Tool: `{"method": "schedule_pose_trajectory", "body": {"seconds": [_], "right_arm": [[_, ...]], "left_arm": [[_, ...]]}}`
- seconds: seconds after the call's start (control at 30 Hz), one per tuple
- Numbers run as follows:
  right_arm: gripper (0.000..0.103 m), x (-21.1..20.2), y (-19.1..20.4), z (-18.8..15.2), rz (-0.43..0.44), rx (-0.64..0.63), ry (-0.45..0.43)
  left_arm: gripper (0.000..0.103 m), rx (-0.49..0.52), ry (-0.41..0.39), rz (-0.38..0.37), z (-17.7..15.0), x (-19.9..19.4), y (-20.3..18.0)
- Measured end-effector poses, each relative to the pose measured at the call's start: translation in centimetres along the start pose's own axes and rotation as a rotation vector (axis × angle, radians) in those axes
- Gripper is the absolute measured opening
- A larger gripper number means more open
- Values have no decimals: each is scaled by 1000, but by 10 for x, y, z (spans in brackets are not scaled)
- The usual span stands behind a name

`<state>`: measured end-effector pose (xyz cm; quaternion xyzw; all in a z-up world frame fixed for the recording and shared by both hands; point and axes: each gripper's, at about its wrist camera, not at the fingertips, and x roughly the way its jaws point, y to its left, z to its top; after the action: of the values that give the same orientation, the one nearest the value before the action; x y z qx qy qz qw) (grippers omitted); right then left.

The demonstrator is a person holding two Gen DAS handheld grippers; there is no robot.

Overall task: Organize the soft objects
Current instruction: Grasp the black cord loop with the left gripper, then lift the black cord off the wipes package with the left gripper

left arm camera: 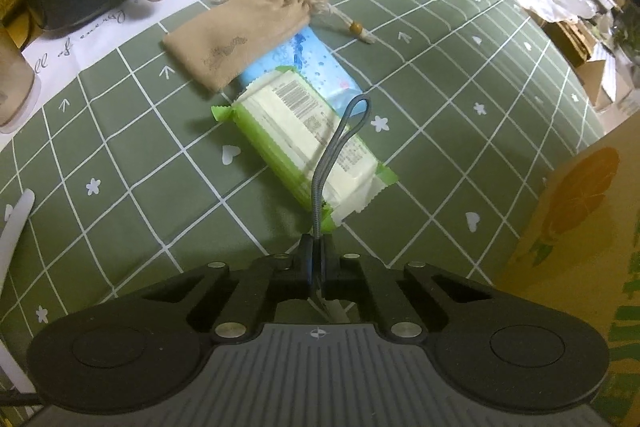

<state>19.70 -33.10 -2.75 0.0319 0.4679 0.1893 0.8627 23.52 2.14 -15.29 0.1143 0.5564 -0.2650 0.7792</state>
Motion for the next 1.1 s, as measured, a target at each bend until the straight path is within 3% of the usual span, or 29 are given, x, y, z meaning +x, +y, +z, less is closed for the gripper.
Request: {"method": "schedule_pose_trajectory", "body": {"seconds": [0.47, 1.1], "right_arm": [[103, 15, -1, 13, 24, -56, 14], [103, 72, 36, 53, 132, -257, 80]], "left_arm": [[4, -100, -100, 55, -3, -43, 3], [4, -380, -260, 201, -29, -130, -4]]}}
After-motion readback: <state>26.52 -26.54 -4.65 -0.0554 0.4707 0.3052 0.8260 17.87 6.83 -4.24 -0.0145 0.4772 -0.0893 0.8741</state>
